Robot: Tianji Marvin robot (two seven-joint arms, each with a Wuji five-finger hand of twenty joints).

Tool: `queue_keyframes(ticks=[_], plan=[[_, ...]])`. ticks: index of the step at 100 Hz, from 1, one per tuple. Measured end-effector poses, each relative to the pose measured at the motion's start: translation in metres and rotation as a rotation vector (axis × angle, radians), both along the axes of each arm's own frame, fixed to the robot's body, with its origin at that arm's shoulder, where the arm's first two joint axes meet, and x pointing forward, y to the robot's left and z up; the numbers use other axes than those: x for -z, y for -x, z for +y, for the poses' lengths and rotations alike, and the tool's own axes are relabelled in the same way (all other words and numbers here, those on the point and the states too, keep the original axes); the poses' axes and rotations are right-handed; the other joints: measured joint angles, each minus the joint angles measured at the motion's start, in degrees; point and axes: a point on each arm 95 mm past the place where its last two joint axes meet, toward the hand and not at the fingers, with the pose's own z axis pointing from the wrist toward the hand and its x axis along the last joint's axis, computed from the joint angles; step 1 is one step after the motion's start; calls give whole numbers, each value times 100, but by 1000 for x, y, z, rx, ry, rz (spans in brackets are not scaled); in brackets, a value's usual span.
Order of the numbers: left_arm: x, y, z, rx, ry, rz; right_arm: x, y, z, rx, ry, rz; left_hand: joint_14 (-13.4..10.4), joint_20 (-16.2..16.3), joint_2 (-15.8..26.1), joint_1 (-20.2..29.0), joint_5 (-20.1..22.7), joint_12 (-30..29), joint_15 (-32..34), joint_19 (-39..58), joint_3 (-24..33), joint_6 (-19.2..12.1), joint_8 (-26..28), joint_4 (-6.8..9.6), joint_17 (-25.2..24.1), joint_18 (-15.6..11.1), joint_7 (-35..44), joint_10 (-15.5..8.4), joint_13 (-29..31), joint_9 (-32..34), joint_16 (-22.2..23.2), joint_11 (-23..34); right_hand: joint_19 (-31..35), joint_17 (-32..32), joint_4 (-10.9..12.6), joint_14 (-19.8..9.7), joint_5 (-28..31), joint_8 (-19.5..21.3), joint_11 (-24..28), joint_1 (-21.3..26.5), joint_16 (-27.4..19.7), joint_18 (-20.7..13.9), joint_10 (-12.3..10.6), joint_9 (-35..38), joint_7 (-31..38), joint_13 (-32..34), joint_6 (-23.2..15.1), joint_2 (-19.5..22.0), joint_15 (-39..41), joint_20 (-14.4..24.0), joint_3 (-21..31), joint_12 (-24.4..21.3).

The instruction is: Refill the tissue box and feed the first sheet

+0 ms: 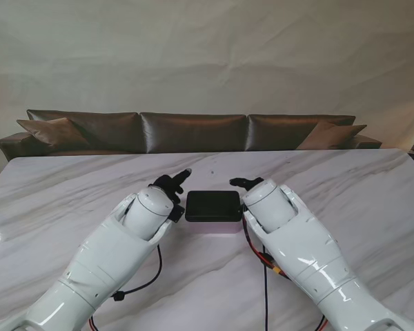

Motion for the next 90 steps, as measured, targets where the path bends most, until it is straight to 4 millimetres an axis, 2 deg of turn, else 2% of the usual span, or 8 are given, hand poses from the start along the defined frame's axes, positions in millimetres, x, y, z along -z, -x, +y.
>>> queue_keyframes(ticks=[6,19,31,37,44,64,75,90], plan=[[0,1,3,29,-18,7,0,1,-3,-14,14,6,-41,0,0,0,0,0,2,0,0,0,1,0,4,-48,8,-55,0,0,0,1,0,0,0,-1,69,26,-11,0,0,0,-107,134,69,0,-224,27,0,0,-12,0],[-1,3,13,58,-9,19,0,6,-11,-45,75,3,-79,9,0,0,-5,24,4,-1,0,-129,148,0,5,-113,168,-144,0,0,0,97,0,0,0,-111,316,239,-154,0,0,-107,-555,537,241,10,-695,27,0,58,-12,-67],[2,2,23,134,6,3,2,10,-18,-53,107,-1,-395,425,0,60,-154,243,402,-8,0,-384,402,0,238,-597,610,-424,0,0,159,477,64,-37,0,-355,573,816,-146,2,0,-326,-928,923,317,154,-1118,27,147,359,-12,-75],[3,1,28,149,-8,-16,4,14,-20,-86,116,11,-485,701,0,120,-306,518,771,40,0,-452,552,0,273,-696,937,-527,-6,-7,630,805,157,-132,0,-490,820,1178,-58,85,66,-417,-1132,1119,372,224,-1387,27,306,656,-23,-44],[6,2,33,144,-12,-12,6,17,-23,-124,126,22,-489,849,0,122,-383,861,1094,76,0,-513,743,0,401,-697,1292,-537,-7,-10,1218,1062,364,-248,0,-625,1017,1655,166,147,476,-511,-1367,1285,627,280,-1700,18,647,1063,-24,342],[16,9,39,224,-32,68,13,24,-31,-141,165,6,-567,852,-68,122,-446,1658,1838,76,0,-755,1342,0,825,-758,2305,-794,71,-13,2286,1645,1394,-401,0,-923,1316,2940,1782,148,2085,-833,-1898,1592,1916,309,-2470,-101,2555,2371,-24,2151],[18,11,40,259,-20,94,16,29,-33,-174,153,19,-699,767,-143,122,-576,2038,2135,76,0,-1051,1969,0,908,-875,2992,-1042,136,-13,2649,1934,1731,-374,1,-1067,1615,3296,2314,151,2379,-948,-2071,1813,2356,453,-2761,-101,3051,2708,-24,2788],[18,11,37,354,-68,107,18,33,-37,-201,128,9,-909,761,-186,122,-638,2340,2334,76,0,-1344,2542,0,934,-1113,3487,-1221,136,-13,2845,2096,1791,-346,2,-1138,1887,3677,2700,354,2421,-984,-2203,2037,2586,523,-3040,-94,3178,2793,-144,3500]])
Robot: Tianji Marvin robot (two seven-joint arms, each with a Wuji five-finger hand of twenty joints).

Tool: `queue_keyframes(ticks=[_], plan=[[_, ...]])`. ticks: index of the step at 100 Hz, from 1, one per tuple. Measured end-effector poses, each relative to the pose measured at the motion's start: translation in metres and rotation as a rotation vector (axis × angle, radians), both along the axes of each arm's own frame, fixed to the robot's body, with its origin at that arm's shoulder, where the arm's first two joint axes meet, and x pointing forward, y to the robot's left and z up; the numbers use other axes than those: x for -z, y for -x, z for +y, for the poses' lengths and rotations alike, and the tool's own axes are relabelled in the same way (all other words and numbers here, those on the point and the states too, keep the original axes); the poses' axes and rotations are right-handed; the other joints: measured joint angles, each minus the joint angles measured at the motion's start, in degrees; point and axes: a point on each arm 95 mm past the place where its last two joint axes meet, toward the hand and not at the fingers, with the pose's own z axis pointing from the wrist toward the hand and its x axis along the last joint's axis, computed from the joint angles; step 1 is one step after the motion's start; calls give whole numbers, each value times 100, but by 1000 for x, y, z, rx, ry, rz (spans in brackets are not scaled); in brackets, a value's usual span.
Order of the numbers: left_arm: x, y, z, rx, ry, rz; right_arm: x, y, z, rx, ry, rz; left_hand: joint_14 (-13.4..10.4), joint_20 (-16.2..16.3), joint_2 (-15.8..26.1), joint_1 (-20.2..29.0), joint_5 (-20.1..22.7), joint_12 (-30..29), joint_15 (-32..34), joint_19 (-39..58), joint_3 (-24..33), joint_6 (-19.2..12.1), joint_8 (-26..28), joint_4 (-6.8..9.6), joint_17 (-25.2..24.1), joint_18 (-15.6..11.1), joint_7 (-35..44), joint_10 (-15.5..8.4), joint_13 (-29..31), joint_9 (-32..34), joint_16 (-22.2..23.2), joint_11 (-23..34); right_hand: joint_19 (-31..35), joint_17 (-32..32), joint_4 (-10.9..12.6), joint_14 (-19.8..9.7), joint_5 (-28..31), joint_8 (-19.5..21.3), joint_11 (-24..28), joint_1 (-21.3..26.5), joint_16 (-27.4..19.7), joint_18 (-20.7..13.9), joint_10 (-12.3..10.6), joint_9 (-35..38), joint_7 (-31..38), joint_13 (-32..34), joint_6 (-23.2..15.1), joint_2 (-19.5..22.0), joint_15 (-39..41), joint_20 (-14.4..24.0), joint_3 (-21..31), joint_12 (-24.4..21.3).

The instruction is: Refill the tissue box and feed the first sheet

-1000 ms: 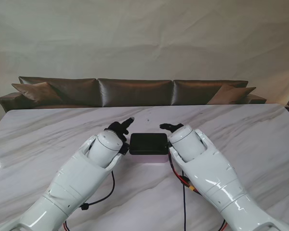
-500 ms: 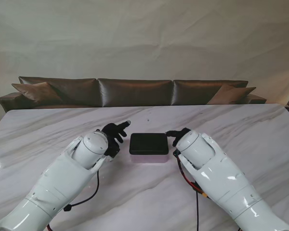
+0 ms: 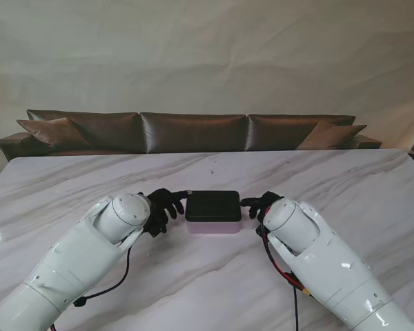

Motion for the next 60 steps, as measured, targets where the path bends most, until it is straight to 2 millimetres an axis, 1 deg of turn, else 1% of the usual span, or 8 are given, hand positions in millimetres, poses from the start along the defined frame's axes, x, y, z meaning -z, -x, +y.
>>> queue_keyframes(ticks=[2,8,12,28,38,51,57,60], plan=[[0,0,0,11,-8,0,0,0,0,-4,-1,1,-3,-1,0,0,-92,15,3,0,0,-5,49,0,1,-2,10,-63,0,0,9,2,0,0,0,-2,16,31,21,20,0,-1,-3,0,0,0,-11,1,2,1,0,65],[-1,-1,0,45,-12,6,1,1,-1,-14,-1,4,-73,-2,-34,-1,-135,68,20,0,-1,-12,119,0,2,-73,33,-189,0,0,64,2,1,0,0,-6,70,62,33,74,0,-2,-7,0,13,1,-59,26,5,1,0,132],[-1,-1,0,64,-12,15,2,1,-2,-24,-2,7,-144,-4,-66,-3,-227,89,61,-2,-2,-60,122,0,2,-150,36,-200,0,0,75,3,1,-15,-1,-14,70,64,33,97,0,-2,-11,0,13,1,-60,68,5,2,0,134],[-2,-2,4,91,-43,22,1,2,-1,-60,-19,-3,-201,-5,-66,-13,-300,157,78,-6,-2,-77,191,0,4,-203,5,-261,0,0,186,3,1,-98,-5,-56,68,25,33,281,0,-37,-38,0,-14,1,-72,81,6,2,-1,175],[-4,-1,6,83,-64,22,1,4,1,-64,-28,-3,-210,-5,-70,-14,-303,180,79,-6,-3,-77,198,0,4,-212,4,-263,0,0,199,3,1,-113,-5,-57,64,-122,35,309,0,-38,-43,0,43,1,-130,84,6,6,7,257],[-2,-1,6,96,-88,18,2,4,3,-76,-36,-4,-283,-8,-176,-15,-343,217,81,-26,-5,-90,337,0,49,-278,4,-340,62,0,202,42,1,-151,-5,-65,48,-208,37,375,0,-40,-71,0,188,1,-211,-113,6,53,168,307],[-1,-1,5,106,-95,20,2,4,5,-84,-41,-4,-343,-19,-281,-15,-344,242,81,-27,-5,-224,433,0,151,-305,72,-417,187,0,209,82,1,-168,0,-70,-49,-276,41,375,0,-41,-94,0,326,1,-218,-172,6,59,341,337],[0,-2,5,111,-98,21,2,4,6,-88,-43,-3,-393,-19,-345,-15,-345,259,82,-27,-5,-230,485,0,217,-333,132,-460,263,0,210,114,1,-172,38,-71,-99,-275,50,375,0,-42,-100,-1,379,-2,-218,-200,6,59,341,340]])
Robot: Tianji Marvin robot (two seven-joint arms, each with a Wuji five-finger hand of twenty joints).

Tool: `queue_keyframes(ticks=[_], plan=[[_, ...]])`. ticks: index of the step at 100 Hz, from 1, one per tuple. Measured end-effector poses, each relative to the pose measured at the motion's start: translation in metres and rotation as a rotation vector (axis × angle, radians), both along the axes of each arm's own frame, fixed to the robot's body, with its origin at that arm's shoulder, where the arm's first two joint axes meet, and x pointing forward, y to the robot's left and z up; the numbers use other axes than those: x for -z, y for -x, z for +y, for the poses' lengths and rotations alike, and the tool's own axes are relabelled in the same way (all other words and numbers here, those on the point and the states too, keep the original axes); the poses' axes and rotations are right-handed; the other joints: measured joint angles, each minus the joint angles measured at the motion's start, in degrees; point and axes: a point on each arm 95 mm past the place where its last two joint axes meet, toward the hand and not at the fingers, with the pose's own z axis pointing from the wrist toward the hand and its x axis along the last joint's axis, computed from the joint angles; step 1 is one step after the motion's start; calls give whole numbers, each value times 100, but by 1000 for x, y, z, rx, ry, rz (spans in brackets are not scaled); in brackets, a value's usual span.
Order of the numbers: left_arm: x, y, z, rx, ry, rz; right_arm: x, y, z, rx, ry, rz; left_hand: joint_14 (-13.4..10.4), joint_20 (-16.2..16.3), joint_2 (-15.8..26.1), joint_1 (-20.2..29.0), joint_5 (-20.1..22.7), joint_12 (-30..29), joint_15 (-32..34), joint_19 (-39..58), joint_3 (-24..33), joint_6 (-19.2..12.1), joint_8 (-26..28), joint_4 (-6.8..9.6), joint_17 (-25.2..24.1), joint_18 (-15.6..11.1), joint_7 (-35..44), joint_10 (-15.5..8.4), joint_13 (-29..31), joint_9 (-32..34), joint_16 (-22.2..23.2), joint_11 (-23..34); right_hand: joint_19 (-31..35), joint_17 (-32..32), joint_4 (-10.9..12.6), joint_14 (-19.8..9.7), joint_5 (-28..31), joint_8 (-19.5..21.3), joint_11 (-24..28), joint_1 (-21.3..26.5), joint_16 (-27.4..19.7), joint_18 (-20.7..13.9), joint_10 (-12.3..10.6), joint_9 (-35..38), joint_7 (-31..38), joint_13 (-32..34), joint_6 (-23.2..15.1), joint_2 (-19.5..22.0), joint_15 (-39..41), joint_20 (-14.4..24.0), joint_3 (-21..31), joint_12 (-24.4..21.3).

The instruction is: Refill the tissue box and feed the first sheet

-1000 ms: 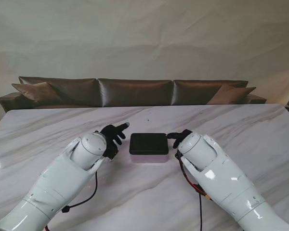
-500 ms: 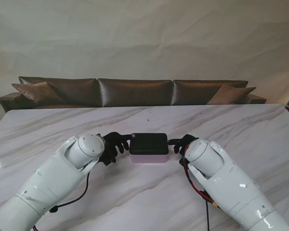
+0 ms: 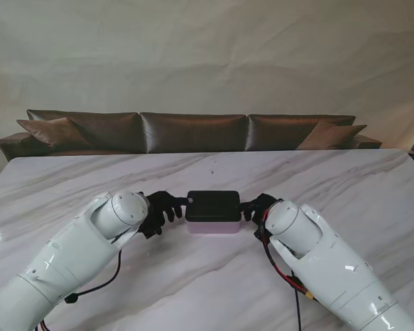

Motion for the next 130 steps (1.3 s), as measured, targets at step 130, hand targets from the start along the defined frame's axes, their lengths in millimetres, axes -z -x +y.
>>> queue_keyframes(ticks=[130], plan=[[12,-20,-9,100,-140,-40,8,-21,16,-72,89,10,-1048,376,-2153,262,-103,532,369,27,804,-1344,1703,627,556,-868,1372,-1220,797,520,7,801,0,186,598,-170,533,-75,345,-571,0,-99,-128,416,800,283,329,-1579,145,149,1819,285]])
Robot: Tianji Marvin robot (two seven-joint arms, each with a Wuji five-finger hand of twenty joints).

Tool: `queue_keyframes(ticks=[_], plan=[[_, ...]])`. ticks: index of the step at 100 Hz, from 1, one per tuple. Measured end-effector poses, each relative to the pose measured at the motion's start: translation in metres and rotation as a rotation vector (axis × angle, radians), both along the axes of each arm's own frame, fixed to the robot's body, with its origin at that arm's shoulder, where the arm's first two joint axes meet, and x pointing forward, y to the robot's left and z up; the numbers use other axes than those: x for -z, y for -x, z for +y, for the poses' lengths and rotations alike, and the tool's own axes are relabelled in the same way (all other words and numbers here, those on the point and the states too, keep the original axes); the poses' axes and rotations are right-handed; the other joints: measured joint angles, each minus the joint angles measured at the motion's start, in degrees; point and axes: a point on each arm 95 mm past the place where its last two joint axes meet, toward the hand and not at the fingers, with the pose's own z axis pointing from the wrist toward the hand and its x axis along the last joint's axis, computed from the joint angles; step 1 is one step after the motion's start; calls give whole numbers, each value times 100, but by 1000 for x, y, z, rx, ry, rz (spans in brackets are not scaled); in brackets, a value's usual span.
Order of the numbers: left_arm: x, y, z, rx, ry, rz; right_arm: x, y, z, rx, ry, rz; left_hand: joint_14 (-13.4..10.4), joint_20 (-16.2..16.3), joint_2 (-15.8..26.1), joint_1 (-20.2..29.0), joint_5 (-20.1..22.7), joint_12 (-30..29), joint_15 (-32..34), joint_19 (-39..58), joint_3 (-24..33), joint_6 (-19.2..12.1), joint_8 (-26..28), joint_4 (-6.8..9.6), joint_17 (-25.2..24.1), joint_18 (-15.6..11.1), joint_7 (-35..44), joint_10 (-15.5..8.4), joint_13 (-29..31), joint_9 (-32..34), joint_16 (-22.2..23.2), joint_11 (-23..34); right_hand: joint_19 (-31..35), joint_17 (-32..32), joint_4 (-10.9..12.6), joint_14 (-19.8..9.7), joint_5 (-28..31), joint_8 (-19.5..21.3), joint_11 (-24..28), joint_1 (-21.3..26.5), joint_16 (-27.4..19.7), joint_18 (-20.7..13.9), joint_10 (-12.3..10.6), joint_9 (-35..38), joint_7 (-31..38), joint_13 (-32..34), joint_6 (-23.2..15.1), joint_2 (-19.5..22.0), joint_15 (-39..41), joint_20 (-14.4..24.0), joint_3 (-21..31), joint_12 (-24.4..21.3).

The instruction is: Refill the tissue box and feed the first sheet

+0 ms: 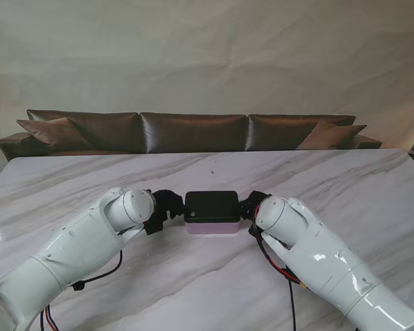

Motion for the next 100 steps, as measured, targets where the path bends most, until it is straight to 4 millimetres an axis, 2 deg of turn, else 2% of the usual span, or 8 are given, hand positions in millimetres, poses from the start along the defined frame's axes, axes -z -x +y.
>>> queue_keyframes(ticks=[21,33,45,51,52,57,89,100], plan=[[2,-2,0,-12,6,4,-1,-2,2,-37,29,-24,-1,3,-162,-6,0,1,1,0,-18,-2,29,-9,0,-1,1,-1,0,0,0,0,0,72,-65,-21,205,-2,1,-13,11,-1,1,162,1,89,177,-275,49,55,248,1],[3,-3,1,-15,1,4,-1,-2,4,-74,54,-35,-1,6,-187,-50,0,2,1,0,-47,-2,72,-86,0,-2,3,-1,0,0,1,0,0,88,-140,-22,228,-6,1,-158,54,-1,43,202,58,110,315,-283,59,73,513,12],[3,-4,1,-17,-1,7,-2,-3,5,-94,64,-34,-1,10,-238,-54,0,2,1,0,-117,-2,73,-94,0,-2,3,-1,0,0,1,0,7,119,-142,-22,284,-8,1,-177,73,-1,76,229,66,144,377,-287,62,85,524,12],[3,-5,1,-18,0,9,-1,-3,6,-99,68,-32,-1,10,-241,-57,0,2,1,0,-134,-2,74,-100,0,-2,3,-1,0,0,1,0,7,123,-295,-22,290,-32,51,-232,74,-1,104,231,180,150,418,-480,65,116,527,13],[4,-5,1,-18,0,9,-1,-3,6,-100,69,-32,-1,10,-241,-57,0,2,1,0,-135,-2,74,-104,0,-2,3,-1,0,0,1,0,11,124,-386,-22,293,-36,56,-117,74,-1,141,232,146,152,476,-649,71,126,581,13],[4,-5,1,-18,0,11,2,-2,6,-106,76,-25,-1,11,-242,-59,0,2,1,0,-135,-2,74,-131,0,-2,3,-1,1,0,1,1,20,129,-508,-22,342,-37,65,-307,74,-1,141,281,258,164,461,-819,86,130,575,13],[4,-4,1,-23,-2,18,9,-4,8,-120,91,-56,-6,14,-242,-84,0,2,1,0,-136,-2,78,-134,13,-2,3,-2,71,0,1,1,99,193,-647,-22,625,-28,136,-469,93,12,158,406,552,242,410,-1443,168,180,577,16],[4,-4,1,-22,-9,18,10,-4,9,-119,97,-67,-6,14,-242,-120,0,3,2,0,-136,-3,137,-134,13,-2,3,-2,71,0,1,0,130,212,-681,-22,681,-25,141,-522,94,18,159,463,614,281,395,-1515,194,202,577,17]])
